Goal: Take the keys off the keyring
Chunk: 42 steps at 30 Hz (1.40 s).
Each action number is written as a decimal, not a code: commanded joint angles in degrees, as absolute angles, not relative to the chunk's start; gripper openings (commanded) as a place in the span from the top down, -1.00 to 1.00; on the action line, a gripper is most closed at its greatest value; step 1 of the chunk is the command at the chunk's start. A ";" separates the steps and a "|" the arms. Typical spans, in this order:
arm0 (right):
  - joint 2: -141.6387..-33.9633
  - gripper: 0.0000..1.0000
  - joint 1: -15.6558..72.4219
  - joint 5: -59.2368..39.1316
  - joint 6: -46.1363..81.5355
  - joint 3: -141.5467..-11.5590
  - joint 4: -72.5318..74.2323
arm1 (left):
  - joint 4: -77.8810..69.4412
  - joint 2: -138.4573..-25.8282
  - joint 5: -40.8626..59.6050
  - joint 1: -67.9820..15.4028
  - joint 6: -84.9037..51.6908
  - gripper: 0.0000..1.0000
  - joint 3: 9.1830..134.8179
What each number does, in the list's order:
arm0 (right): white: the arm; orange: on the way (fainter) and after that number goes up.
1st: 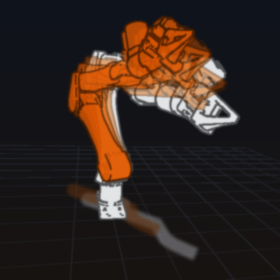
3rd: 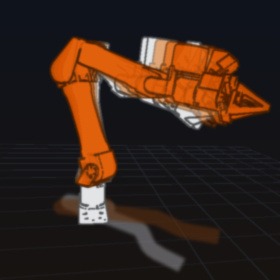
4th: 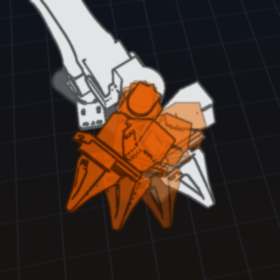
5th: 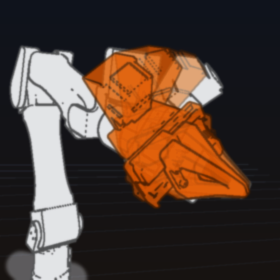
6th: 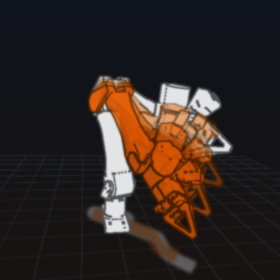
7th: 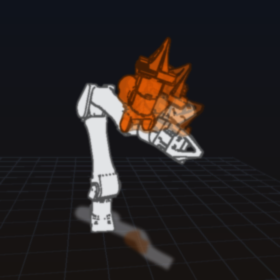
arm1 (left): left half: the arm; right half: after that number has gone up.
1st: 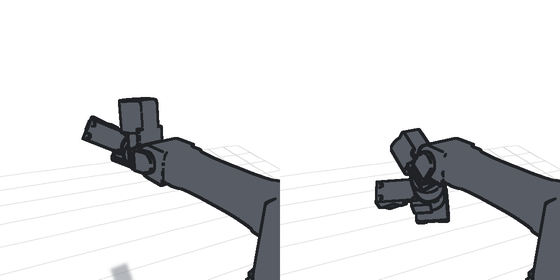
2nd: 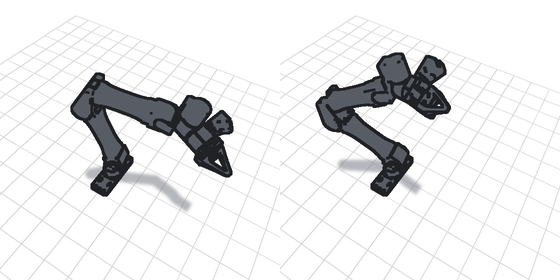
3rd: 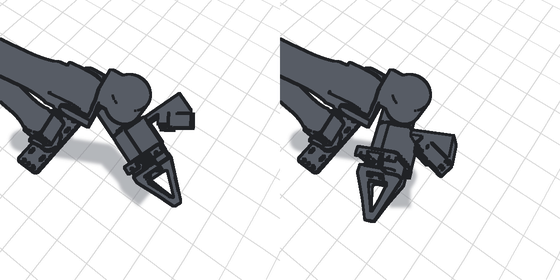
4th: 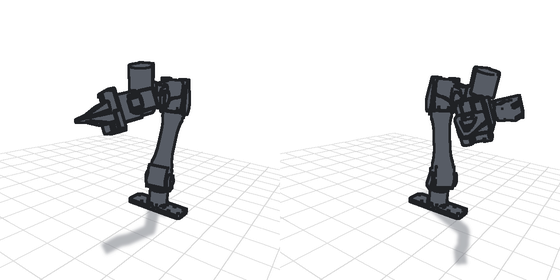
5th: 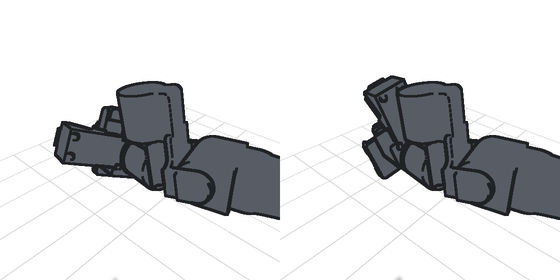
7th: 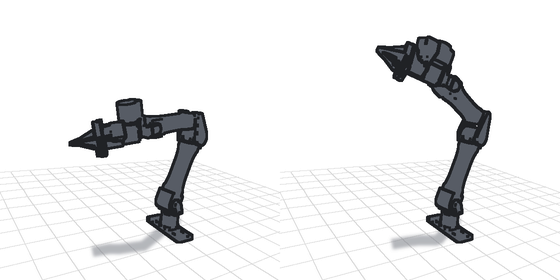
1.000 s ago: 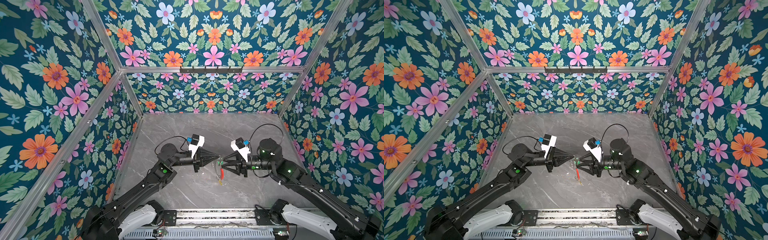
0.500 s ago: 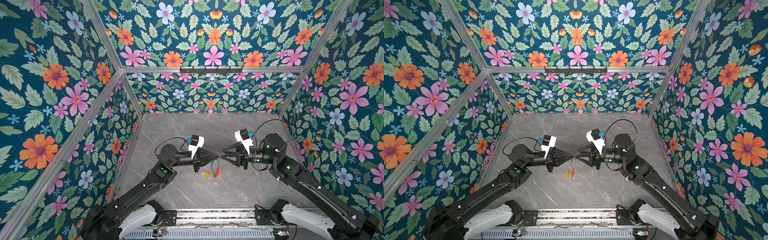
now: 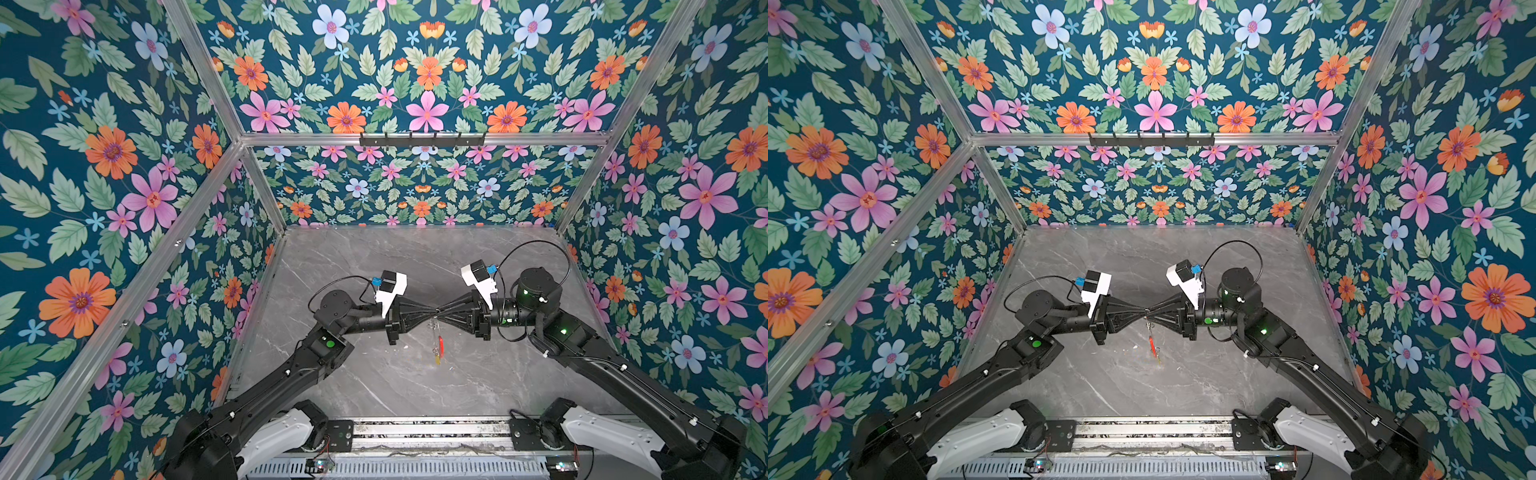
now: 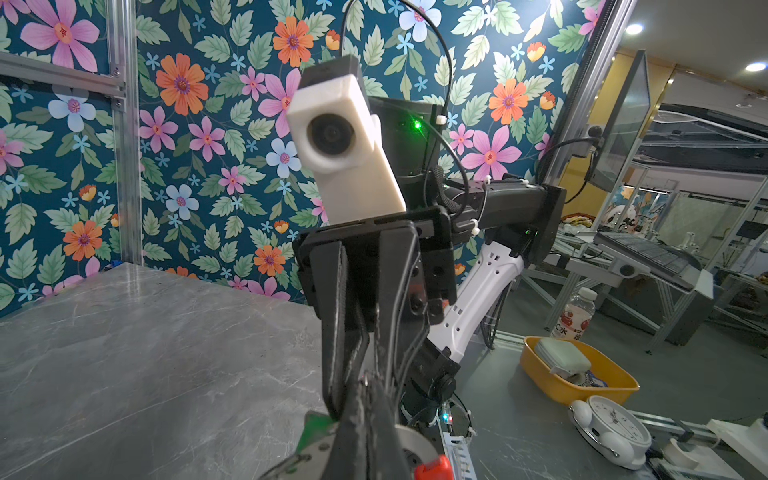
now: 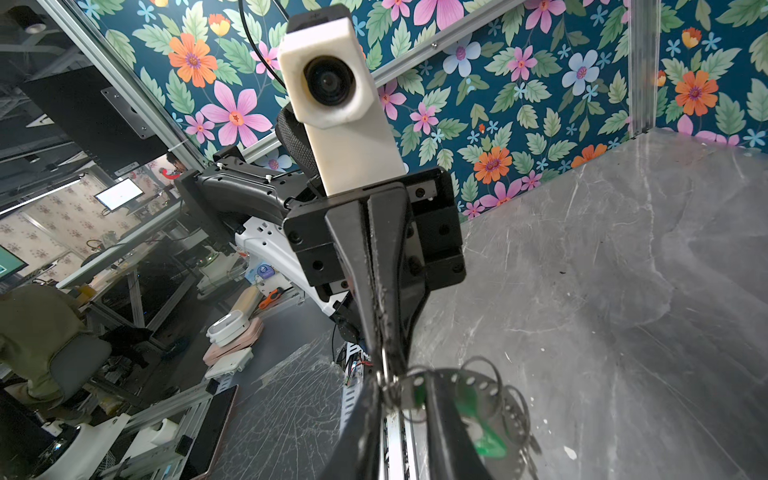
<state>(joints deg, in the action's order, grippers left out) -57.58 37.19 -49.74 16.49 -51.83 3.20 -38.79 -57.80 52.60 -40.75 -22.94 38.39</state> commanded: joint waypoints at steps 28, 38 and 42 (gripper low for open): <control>-59.98 1.00 40.05 -36.00 2.98 -65.77 -31.10 | -6.03 -62.21 56.58 -40.08 -14.35 0.30 53.60; -62.33 1.00 41.17 -33.86 0.90 -69.55 -35.92 | 12.37 -67.11 60.70 -39.99 -5.08 0.36 62.69; -63.01 1.00 41.43 -33.14 0.79 -70.18 -36.47 | 13.18 -68.02 61.11 -40.30 -4.58 0.36 63.02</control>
<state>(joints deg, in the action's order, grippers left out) -62.78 41.32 -34.09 1.65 -69.65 -35.94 10.57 -67.81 59.55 -40.14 -6.92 62.59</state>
